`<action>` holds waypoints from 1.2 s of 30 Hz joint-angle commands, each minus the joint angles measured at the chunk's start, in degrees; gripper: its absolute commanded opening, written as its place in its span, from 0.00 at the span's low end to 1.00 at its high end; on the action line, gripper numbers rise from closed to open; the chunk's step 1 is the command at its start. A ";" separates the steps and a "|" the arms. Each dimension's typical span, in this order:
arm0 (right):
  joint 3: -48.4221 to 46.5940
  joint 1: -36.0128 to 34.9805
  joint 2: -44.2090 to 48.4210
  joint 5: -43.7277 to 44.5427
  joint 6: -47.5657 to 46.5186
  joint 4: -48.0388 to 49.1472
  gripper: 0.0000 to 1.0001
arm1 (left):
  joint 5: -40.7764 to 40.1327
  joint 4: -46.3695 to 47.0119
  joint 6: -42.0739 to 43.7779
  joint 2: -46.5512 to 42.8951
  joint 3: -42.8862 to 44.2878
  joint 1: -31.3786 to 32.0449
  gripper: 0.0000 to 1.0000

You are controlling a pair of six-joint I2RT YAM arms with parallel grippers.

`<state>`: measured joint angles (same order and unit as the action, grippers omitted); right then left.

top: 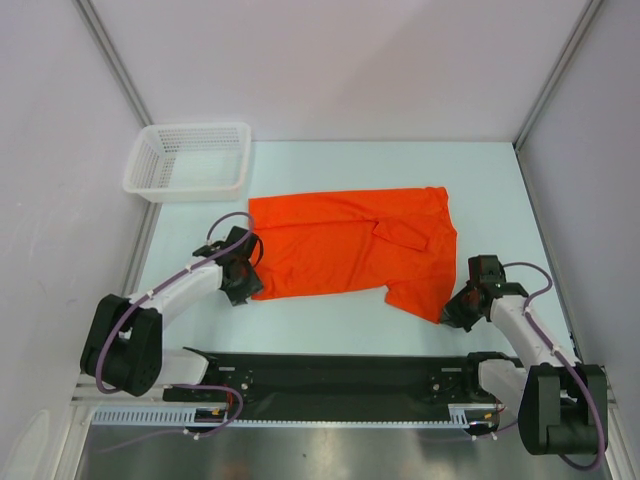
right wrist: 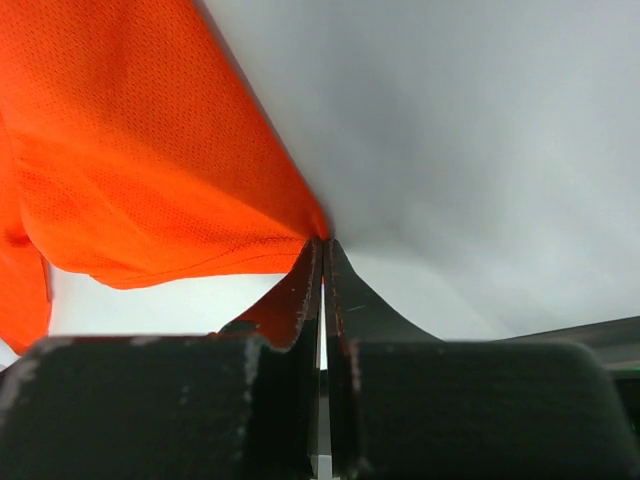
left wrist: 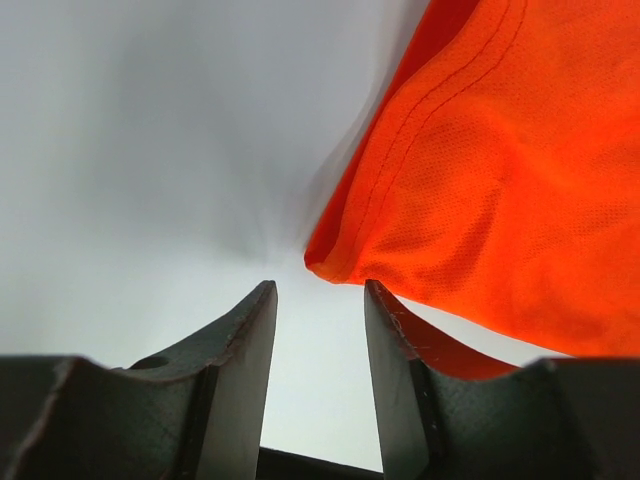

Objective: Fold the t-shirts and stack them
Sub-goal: Fold the tshirt

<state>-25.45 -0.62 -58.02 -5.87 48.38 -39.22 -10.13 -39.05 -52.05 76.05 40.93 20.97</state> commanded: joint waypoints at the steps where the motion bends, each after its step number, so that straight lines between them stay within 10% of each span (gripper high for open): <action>1: -1.00 0.18 1.59 1.30 -0.83 -2.44 0.00 | 0.72 1.87 -0.33 -1.08 -0.58 -0.23 0.46; 22: -3.11 -0.52 1.86 1.04 -3.12 -4.11 0.00 | -2.70 5.12 -1.92 4.46 -1.56 -0.40 0.35; 28: -5.30 -1.40 1.86 0.95 -3.82 -5.25 0.00 | -2.17 6.88 -0.86 5.95 -1.11 -0.32 0.00; 36: -11.37 -1.84 2.38 -0.28 -7.51 -8.94 0.00 | -2.70 2.49 0.98 1.83 -0.67 -0.32 0.00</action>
<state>-32.53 -2.20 -56.73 -5.48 43.22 -46.13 -10.02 -35.44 -52.49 79.77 40.23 20.88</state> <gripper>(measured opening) 0.010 0.011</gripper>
